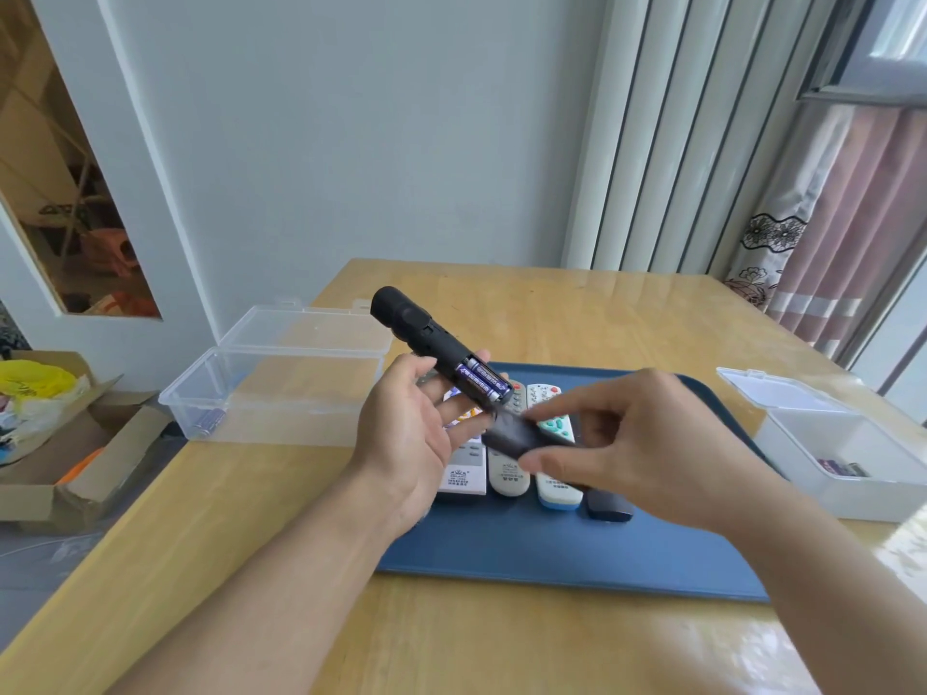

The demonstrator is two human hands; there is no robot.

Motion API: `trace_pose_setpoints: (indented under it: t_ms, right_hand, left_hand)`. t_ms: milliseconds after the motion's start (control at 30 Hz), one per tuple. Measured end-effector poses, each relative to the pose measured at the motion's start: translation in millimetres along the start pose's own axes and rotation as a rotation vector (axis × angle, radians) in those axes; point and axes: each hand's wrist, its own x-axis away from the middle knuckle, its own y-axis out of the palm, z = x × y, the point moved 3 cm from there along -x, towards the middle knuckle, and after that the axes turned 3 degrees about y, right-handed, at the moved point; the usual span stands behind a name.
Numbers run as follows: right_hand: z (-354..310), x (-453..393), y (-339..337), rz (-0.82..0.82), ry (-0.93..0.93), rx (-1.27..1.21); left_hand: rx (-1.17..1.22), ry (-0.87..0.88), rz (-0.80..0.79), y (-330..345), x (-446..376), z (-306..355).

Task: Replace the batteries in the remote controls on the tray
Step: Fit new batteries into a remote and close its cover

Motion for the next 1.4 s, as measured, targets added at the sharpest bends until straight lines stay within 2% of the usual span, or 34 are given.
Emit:
trace_pose_setpoints:
  t_ms: [133,333,400,500,600,700,933,1033,1100,1233,1300,1400]
  right_hand:
    - [12,-7,9,0.35,-0.036,0.104]
    - [15,-6,33,0.515,0.022,0.247]
    - [12,-4,40,0.541,0.002,0.266]
    - [10,-5,44,0.496,-0.018,0.248]
    - [11,-5,44,0.436,-0.014,0.216]
    - [11,-4,44,0.471,-0.019,0.173]
    - [12,-5,47,0.519,-0.023,0.204]
    - [10,-4,47,0.538,-0.08,0.228]
    - [12,-5,44,0.482,-0.047,0.029]
    - [21,-13,42,0.263,0.24,-0.558]
    - [22,-15,45,0.126,0.314,-0.786]
    - [24,-16,46,0.103,0.341,-0.907]
  left_hand:
    - [-0.02,-0.046,-0.1,9,10,-8]
    - [-0.218,0.062,-0.127,16,14,-20]
    - [-0.262,0.087,-0.124,14,13,-19]
    - [-0.257,0.107,-0.113,14,12,-16]
    - [-0.217,0.138,-0.033,10,9,-12]
    - [-0.226,0.144,0.023,6,7,-8]
    - [-0.248,0.092,-0.049,11,10,-14]
    - [-0.255,0.103,-0.037,10,9,-14]
    - [-0.229,0.119,-0.027,8,7,-12]
    - [-0.137,0.199,-0.035,6,4,-5]
    - [-0.15,0.232,-0.026,6,3,-4]
    - [-0.208,0.302,0.033,1,0,0]
